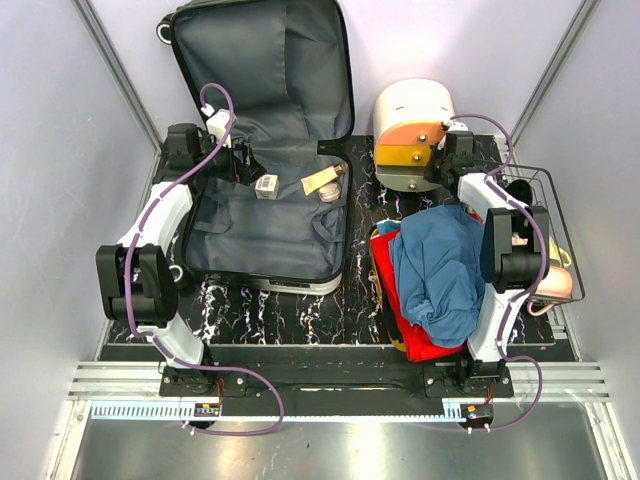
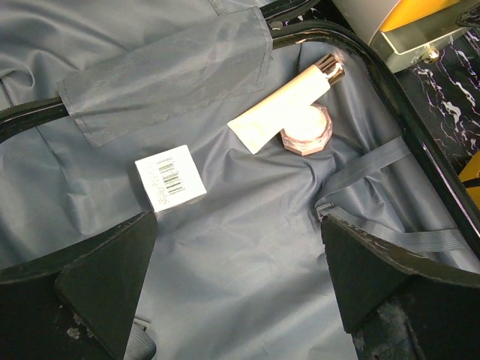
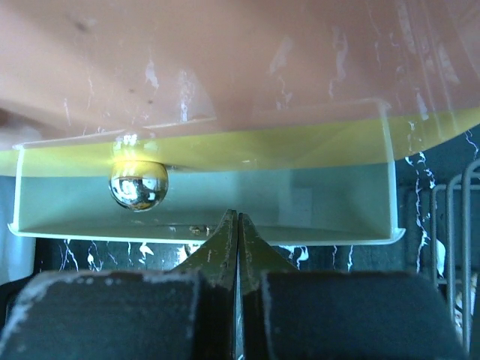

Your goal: Open, take out, and arrange the luggage

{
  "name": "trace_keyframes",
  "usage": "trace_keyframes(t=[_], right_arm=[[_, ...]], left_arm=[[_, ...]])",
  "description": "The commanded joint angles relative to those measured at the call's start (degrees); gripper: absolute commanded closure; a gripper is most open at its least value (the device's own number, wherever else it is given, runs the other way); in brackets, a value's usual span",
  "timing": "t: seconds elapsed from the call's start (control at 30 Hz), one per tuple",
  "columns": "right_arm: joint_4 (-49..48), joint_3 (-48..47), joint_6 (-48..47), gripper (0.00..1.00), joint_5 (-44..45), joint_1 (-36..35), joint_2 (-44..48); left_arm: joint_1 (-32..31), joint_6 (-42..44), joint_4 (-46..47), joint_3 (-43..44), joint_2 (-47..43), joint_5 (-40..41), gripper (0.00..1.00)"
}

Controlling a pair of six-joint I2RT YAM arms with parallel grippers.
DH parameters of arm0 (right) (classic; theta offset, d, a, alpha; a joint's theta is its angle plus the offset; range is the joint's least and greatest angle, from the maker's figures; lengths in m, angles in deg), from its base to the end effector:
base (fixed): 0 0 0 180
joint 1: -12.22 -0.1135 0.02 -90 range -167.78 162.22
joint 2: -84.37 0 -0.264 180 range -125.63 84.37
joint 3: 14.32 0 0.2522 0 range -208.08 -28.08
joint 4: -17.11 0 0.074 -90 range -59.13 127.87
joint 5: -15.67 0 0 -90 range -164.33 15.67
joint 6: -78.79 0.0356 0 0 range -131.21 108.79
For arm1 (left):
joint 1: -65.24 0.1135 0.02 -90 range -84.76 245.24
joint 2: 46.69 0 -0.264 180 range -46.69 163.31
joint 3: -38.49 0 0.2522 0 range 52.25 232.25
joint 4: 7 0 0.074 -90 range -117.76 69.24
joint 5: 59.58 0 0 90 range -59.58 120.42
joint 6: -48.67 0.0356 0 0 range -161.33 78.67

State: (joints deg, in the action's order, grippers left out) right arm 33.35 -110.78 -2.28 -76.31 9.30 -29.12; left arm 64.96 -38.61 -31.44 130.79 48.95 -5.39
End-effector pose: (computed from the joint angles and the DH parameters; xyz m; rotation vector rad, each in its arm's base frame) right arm 0.4573 0.0246 0.2216 0.0929 2.1532 0.1572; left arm 0.3886 -0.0227 0.3136 0.4361 1.9620 -0.6119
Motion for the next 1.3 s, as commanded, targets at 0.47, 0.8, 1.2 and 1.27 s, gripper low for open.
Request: trace_keyframes(t=[0.47, 0.8, 1.2, 1.27], right_arm=[[12.31, -3.09, -6.9, 1.0, -7.68, 2.57, 1.86], [-1.95, 3.95, -12.52, 0.65, -23.06, 8.36, 10.57], [25.97, -17.92, -48.98, 0.25, -54.52, 8.98, 3.2], [34.84, -23.88, -58.26, 0.27, -54.97, 8.37, 0.39]], left_arm=[[0.19, 0.97, 1.45, 3.11, -0.1, -0.92, 0.04], [0.19, 1.76, 1.45, 1.35, -2.2, -1.72, 0.04], [0.19, 1.85, 1.19, 1.61, -2.29, -3.12, 0.04], [0.19, 1.85, 1.1, 1.44, -2.3, -3.04, 0.04]])
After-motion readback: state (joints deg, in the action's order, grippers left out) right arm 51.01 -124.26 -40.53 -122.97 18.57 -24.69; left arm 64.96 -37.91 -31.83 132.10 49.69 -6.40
